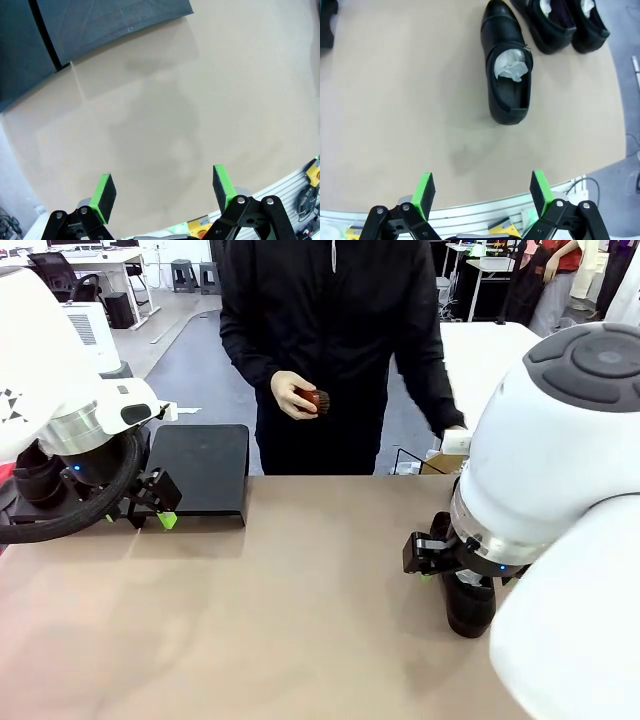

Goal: Organize the shoes by placing them on the stand.
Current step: Pick up one Shoe and place it in the middle of the table.

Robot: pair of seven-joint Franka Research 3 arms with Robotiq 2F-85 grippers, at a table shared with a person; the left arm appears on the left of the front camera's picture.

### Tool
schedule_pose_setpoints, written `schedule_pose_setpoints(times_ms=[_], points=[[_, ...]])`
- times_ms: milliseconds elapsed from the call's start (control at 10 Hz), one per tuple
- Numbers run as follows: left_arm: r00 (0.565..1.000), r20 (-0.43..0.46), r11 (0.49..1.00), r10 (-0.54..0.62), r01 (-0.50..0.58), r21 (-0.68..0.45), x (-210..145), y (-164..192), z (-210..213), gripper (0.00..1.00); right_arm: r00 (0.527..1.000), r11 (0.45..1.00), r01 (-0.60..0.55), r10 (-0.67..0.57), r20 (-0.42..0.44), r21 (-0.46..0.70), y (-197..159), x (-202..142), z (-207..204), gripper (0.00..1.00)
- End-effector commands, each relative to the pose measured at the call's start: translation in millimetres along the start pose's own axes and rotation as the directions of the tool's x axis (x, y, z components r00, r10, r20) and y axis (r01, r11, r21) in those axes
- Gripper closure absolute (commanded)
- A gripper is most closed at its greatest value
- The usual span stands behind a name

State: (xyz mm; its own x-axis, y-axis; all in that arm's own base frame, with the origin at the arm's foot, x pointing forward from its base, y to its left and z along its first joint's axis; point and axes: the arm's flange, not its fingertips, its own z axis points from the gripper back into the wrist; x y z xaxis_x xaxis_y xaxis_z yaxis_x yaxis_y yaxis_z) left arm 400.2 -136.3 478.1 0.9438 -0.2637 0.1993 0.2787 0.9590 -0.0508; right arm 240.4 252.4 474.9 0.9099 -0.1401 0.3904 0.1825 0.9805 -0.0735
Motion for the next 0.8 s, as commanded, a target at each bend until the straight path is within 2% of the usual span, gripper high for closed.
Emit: schedule_pose_setpoints(times_ms=[0, 100, 200, 400, 700], points=[[1.0, 0.013, 1.0, 0.017, -0.017, -0.014, -1.9, 0.1, -0.4, 0.0, 0.998, 0.998, 0.06, -0.06, 0.036, -0.014, -11.0, 0.7, -9.3, 0.0], [1.0, 0.013, 1.0, 0.017, -0.017, -0.014, -1.9, 0.1, -0.4, 0.0, 0.997, 0.998, 0.063, -0.062, 0.047, -0.017, -14.8, 12.1, -11.9, 0.0], [1.0, 0.013, 1.0, 0.017, -0.017, -0.014, -1.9, 0.1, -0.4, 0.0, 1.0, 1.0, 0.002, -0.003, 0.008, 0.013, -20.0, 36.7, -27.0, 0.0], [1.0, 0.013, 1.0, 0.017, -0.017, -0.014, -1.9, 0.1, -0.4, 0.0, 0.999, 0.999, -0.028, 0.028, -0.02, 0.017, -25.1, 89.7, -71.1, 0.0], [1.0, 0.013, 1.0, 0.017, -0.017, -0.014, -1.9, 0.1, -0.4, 0.0, 0.998, 0.997, -0.02, 0.025, -0.06, 0.071, -28.6, 114.9, -101.6, 0.0]])
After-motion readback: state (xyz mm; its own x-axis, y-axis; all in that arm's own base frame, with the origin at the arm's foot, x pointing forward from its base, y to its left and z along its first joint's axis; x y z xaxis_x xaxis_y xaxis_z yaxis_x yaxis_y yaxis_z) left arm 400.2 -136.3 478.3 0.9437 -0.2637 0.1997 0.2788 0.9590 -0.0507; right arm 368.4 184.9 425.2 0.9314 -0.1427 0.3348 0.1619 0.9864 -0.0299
